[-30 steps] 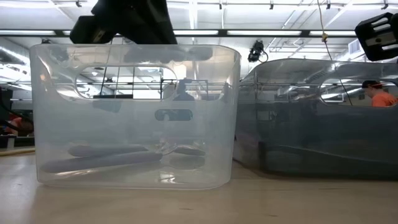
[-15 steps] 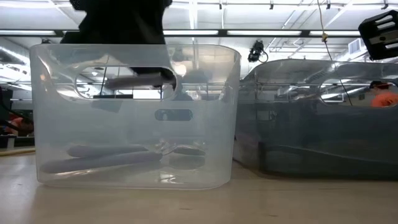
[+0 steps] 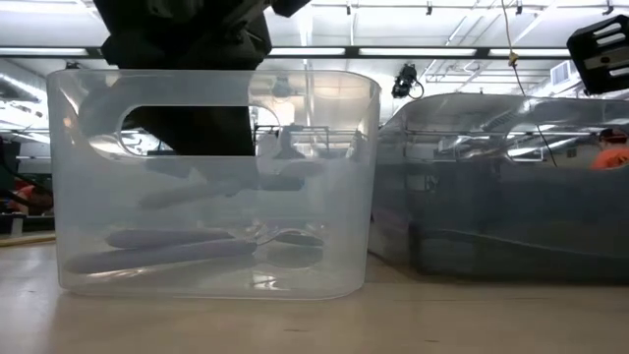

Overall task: Sort silverware by color (type)
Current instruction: Put the purple spoon into the left transparent bin, then put the gold spoon into the right transparent bin

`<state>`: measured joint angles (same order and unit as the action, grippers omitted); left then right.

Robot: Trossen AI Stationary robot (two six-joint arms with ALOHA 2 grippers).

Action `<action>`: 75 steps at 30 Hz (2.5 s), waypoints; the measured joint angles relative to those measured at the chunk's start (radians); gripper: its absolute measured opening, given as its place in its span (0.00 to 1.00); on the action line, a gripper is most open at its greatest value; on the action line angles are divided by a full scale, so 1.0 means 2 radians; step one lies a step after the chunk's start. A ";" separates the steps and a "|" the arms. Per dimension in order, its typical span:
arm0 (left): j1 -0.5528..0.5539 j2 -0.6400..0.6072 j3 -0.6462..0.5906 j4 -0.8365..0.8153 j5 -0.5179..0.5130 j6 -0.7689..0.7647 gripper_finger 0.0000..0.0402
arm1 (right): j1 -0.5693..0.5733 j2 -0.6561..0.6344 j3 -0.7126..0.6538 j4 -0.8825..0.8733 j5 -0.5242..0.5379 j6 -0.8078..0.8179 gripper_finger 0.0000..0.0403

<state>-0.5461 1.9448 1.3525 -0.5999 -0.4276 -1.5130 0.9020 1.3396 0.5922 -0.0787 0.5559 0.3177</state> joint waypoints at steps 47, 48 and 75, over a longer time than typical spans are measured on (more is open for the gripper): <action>0.011 -0.003 0.000 -0.041 0.037 -0.034 0.39 | 0.000 0.000 0.000 0.001 -0.004 -0.002 0.25; 0.011 -0.005 0.001 -0.041 0.034 -0.033 0.39 | 0.000 0.000 0.000 0.001 -0.004 -0.002 0.25; 0.007 -0.022 0.040 -0.328 0.104 -0.073 0.35 | 0.001 0.000 0.000 -0.010 -0.004 0.002 0.25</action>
<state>-0.5312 1.8999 1.4319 -1.2549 -0.2187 -1.6598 0.9043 1.3396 0.5922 -0.0990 0.5472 0.3210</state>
